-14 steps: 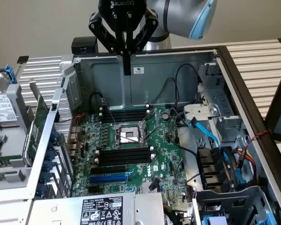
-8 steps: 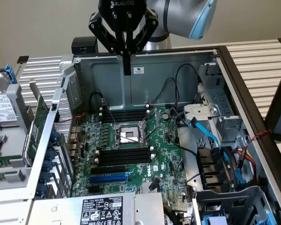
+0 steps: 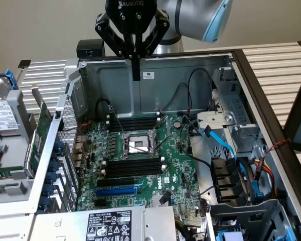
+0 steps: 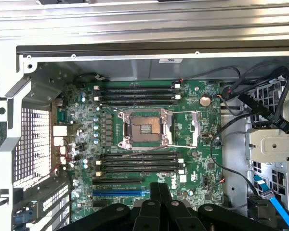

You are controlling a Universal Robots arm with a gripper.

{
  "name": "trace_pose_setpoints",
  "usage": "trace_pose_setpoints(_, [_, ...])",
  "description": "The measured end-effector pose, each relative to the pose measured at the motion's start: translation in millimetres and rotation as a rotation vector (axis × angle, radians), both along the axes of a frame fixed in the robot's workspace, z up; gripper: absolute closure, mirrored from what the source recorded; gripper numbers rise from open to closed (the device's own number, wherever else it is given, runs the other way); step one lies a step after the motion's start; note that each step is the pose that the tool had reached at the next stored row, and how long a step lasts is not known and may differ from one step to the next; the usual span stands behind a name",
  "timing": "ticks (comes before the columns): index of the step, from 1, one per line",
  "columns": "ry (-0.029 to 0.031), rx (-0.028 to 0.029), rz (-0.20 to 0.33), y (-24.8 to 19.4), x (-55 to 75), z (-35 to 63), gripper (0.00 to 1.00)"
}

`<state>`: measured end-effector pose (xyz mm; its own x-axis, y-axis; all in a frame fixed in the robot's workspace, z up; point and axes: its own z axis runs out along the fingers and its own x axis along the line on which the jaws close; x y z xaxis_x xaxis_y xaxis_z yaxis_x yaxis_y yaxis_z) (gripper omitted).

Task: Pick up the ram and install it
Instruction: 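Reach for the ram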

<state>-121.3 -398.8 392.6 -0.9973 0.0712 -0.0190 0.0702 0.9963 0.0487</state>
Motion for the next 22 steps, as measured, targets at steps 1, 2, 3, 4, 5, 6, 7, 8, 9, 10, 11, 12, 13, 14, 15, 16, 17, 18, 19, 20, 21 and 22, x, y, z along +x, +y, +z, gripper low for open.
trace_pose_setpoints(1, [0.0000,-0.0001,0.000,0.0,-0.7,0.0,0.90])
trace_pose_setpoints(2, [0.0001,-0.0001,0.000,0.0,-2.1,0.1,0.90])
trace_pose_setpoints(3, [0.0001,-0.0001,0.000,0.0,-4.3,0.1,0.90])
trace_pose_setpoints(4, [0.0000,-0.0001,0.000,0.0,-6.4,0.0,0.90])
trace_pose_setpoints(5, [0.0000,0.0000,0.000,0.0,-8.8,0.0,0.90])
trace_pose_setpoints(6, [0.0000,0.0000,0.000,0.0,-10.9,0.0,0.90])
trace_pose_setpoints(7, [0.0000,0.0000,0.000,0.0,-12.9,0.0,0.90])
trace_pose_setpoints(8, [0.0001,-0.0001,0.000,0.0,-15.4,0.0,0.90])
trace_pose_setpoints(9, [0.0000,0.0000,0.000,0.0,-18.2,0.0,0.90])
trace_pose_setpoints(10, [0.0000,0.0000,0.000,0.0,-21.9,0.0,0.90])
trace_pose_setpoints(11, [-0.0001,0.0001,0.000,0.0,-25.3,0.0,0.90])
trace_pose_setpoints(12, [0.0000,0.0000,0.000,0.0,-28.8,0.0,0.90])
trace_pose_setpoints(13, [0.0000,0.0000,0.000,0.0,-32.2,0.0,0.90])
trace_pose_setpoints(14, [0.0000,0.0000,0.000,0.0,-35.7,0.0,0.90])
trace_pose_setpoints(15, [0.0000,0.0000,0.000,0.0,-39.6,0.0,0.90])
trace_pose_setpoints(16, [0.0001,-0.0001,0.000,0.0,-43.2,0.0,0.90])
trace_pose_setpoints(17, [0.0000,0.0000,0.000,0.0,-47.4,0.0,0.90])
trace_pose_setpoints(18, [0.0000,0.0000,0.000,0.0,-51.7,0.0,0.90])
trace_pose_setpoints(19, [0.0000,0.0000,0.000,-0.1,-56.1,0.0,0.90])
trace_pose_setpoints(20, [0.0000,0.0000,0.000,-0.1,-60.7,0.0,0.90])
trace_pose_setpoints(21, [0.0000,0.0000,0.000,-0.2,-65.3,0.0,0.90])
trace_pose_setpoints(22, [0.0000,0.0000,0.000,-0.2,-69.9,0.0,0.90])
